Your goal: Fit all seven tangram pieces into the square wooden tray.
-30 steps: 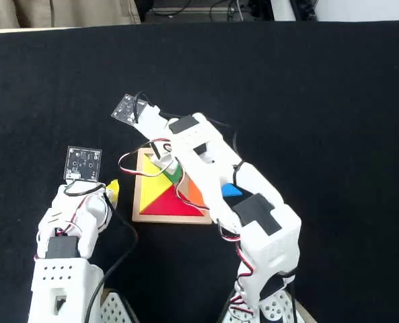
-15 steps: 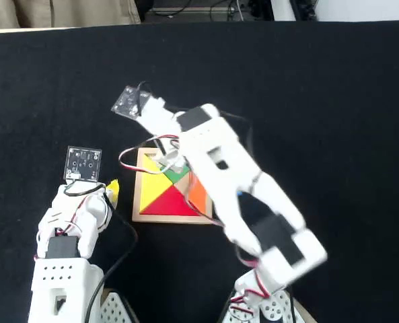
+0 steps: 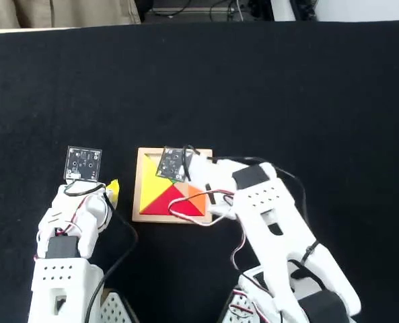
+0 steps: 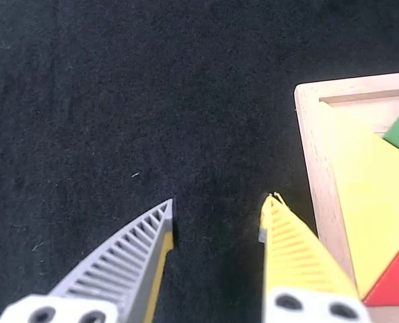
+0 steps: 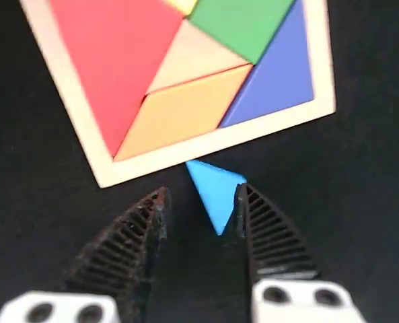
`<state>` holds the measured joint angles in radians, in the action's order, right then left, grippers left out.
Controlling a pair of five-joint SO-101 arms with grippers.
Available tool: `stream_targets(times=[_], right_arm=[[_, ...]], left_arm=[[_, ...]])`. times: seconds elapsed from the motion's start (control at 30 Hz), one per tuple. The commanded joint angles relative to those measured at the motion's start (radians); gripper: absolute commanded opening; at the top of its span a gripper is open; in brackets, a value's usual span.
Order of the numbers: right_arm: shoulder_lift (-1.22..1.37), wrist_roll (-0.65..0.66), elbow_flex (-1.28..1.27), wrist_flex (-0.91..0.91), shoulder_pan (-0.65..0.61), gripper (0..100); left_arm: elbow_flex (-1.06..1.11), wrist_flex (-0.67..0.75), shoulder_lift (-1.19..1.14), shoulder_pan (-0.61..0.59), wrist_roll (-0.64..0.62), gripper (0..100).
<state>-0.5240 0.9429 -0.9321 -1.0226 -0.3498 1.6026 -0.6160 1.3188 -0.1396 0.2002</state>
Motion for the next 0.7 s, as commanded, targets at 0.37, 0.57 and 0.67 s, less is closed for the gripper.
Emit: stream_targets(times=[0.37, 0.57, 0.67], right_arm=[[0.288, 0.215, 0.054, 0.152, 0.152, 16.2], [0.305, 0.250, 0.051, 0.152, 0.169, 16.2], [0.306, 0.250, 0.048, 0.158, 0.169, 16.2]], left_arm=[[-0.002, 0.017, 0.011, 0.007, -0.005, 21], [-0.002, 0.017, 0.011, 0.010, -0.003, 21], [-0.002, 0.017, 0.011, 0.008, -0.003, 21]])
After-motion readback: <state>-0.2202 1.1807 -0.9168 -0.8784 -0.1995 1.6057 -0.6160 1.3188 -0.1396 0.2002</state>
